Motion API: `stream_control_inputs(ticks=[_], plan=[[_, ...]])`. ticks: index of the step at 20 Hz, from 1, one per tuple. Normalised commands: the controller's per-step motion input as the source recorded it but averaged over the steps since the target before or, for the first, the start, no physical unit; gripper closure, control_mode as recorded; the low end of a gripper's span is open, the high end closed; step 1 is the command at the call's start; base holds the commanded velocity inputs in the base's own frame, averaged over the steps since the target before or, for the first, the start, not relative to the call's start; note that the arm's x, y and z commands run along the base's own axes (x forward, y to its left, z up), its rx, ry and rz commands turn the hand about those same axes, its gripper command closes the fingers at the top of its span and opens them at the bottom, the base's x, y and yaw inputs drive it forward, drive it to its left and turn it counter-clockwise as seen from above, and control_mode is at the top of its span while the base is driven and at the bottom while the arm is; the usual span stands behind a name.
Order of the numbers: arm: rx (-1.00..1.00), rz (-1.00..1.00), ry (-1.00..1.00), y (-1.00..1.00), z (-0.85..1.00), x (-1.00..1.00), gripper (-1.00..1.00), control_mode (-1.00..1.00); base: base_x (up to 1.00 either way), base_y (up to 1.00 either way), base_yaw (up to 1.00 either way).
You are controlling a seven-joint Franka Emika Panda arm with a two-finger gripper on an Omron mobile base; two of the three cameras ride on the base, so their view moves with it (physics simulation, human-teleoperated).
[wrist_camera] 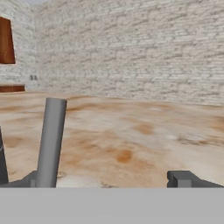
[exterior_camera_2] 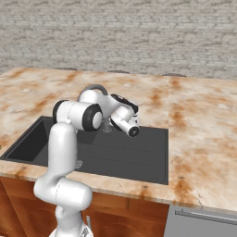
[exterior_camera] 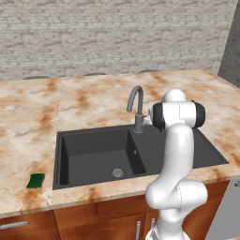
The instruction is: Soak the sponge with water for a few seconds and then drop it inside the sink.
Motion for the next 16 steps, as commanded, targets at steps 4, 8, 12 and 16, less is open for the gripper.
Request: stream_control_inputs(ticks=[4,8,12,16], plan=[[0.00,-0.12,0.00,-0.09,-0.13,0.00,-1.00,-1.00,0.00,0.00,0.00],[0.00,-0.08,0.00,-0.25,-0.09,0.00,-1.00,-1.00,0.00,0.00,0.00],[0.00,0.00,0.00,-0.38,0.00,0.00,-1.00,-1.00,0.00,0.00,0.00],[0.00,0.00,0.00,-0.39,0.00,0.00,-1.00,-1.00,0.00,0.00,0.00]])
